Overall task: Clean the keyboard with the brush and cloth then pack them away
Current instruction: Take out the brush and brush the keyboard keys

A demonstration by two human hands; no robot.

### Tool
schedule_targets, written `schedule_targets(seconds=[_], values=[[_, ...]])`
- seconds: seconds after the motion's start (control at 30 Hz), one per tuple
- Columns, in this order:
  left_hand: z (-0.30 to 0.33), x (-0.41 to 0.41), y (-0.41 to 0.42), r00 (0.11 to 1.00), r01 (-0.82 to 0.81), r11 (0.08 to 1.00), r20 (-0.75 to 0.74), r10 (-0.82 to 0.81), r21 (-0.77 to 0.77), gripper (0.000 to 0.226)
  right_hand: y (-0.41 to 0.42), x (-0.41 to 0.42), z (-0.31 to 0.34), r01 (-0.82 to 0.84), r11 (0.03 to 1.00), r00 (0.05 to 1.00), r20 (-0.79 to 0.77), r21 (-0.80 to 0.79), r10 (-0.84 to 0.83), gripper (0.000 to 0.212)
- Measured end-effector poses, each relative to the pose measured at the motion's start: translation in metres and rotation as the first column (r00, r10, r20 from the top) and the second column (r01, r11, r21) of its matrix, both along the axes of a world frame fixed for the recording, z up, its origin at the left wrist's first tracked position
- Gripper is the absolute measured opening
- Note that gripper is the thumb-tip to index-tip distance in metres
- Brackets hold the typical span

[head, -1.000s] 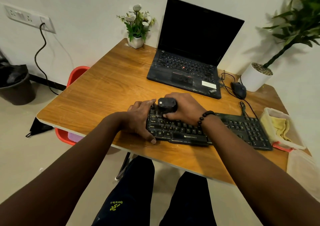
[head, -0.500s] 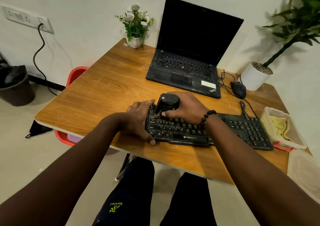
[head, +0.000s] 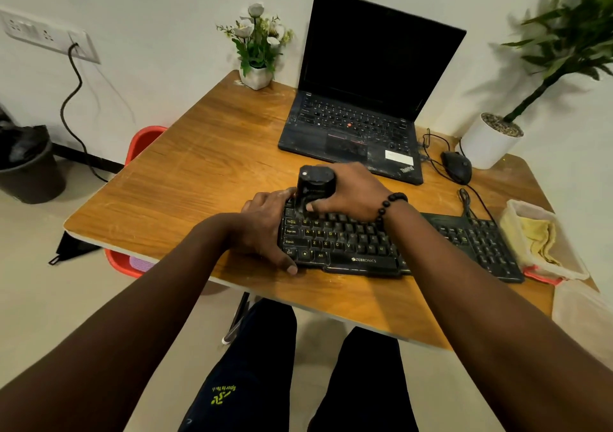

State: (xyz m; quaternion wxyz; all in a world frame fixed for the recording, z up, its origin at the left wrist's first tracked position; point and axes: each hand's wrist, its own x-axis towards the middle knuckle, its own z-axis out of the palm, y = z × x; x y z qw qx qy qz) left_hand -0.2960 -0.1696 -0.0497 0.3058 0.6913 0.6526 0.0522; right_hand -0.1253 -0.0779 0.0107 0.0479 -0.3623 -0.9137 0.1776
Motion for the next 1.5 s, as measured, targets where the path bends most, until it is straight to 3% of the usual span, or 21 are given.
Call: schedule_targets(seconds=[0.13,0.23,0.3,0.47,0.57,0.67,0.8,0.93,1.03,1.13,1.27,1.4,1.5], values=[[0.002,0.000,0.000,1.000,-0.013,1.000,0.013,0.014,-0.021,0.152,0.007,-0.003,-0.005,0.042,0.986,0.999,0.011,0.162,-0.045,0.032],[0.001,0.000,0.000,1.000,-0.004,1.000,0.011,0.004,-0.020,0.152,0.007,0.002,-0.002,0.048,0.999,0.998,-0.047,0.023,-0.047,0.037],[0.001,-0.001,0.001,1.000,-0.007,1.000,0.002,0.007,-0.030,0.152,0.001,0.003,-0.004,-0.022,1.000,1.000,-0.002,-0.017,0.022,0.033],[0.004,0.000,0.002,0.999,-0.042,0.998,0.013,0.043,-0.046,0.150,0.000,-0.012,-0.006,-0.003,0.984,1.000,-0.012,0.178,0.006,0.028],[0.002,0.000,0.001,0.999,-0.035,0.999,0.010,0.035,-0.025,0.148,0.002,-0.013,-0.005,0.001,0.996,0.999,-0.050,0.085,0.004,0.032],[0.001,-0.001,0.001,0.998,-0.044,0.998,0.037,0.046,-0.046,0.153,0.008,-0.007,-0.007,0.079,0.988,0.997,-0.010,0.132,-0.078,0.031],[0.000,-0.001,0.003,0.999,-0.035,0.998,0.025,0.036,-0.046,0.155,0.007,0.003,-0.006,0.077,0.995,0.995,-0.056,-0.064,-0.080,0.041],[0.000,-0.001,0.003,0.999,-0.014,0.999,0.041,0.016,-0.035,0.154,0.009,-0.001,-0.009,0.128,0.985,0.991,-0.048,0.120,-0.123,0.036],[0.000,-0.007,-0.001,0.996,0.033,0.999,0.088,-0.031,-0.028,0.158,0.003,-0.001,-0.003,0.118,0.993,0.981,-0.153,-0.018,-0.120,0.040],[-0.001,-0.012,-0.002,0.992,0.044,0.999,0.123,-0.042,-0.018,0.161,-0.010,-0.002,-0.002,0.008,0.994,0.995,-0.099,-0.110,-0.019,0.041],[-0.002,-0.012,-0.001,0.994,0.020,1.000,0.110,-0.018,-0.020,0.162,-0.005,-0.013,-0.007,0.030,0.998,0.998,-0.048,0.053,-0.028,0.036],[-0.004,-0.014,0.001,0.997,0.009,0.999,0.081,-0.006,-0.036,0.164,-0.004,-0.011,-0.002,0.029,0.994,0.995,-0.094,-0.104,-0.039,0.036],[-0.004,-0.014,0.003,0.998,-0.014,0.998,0.060,0.018,-0.060,0.165,-0.005,-0.016,-0.007,0.022,1.000,0.999,-0.035,-0.014,-0.022,0.037]])
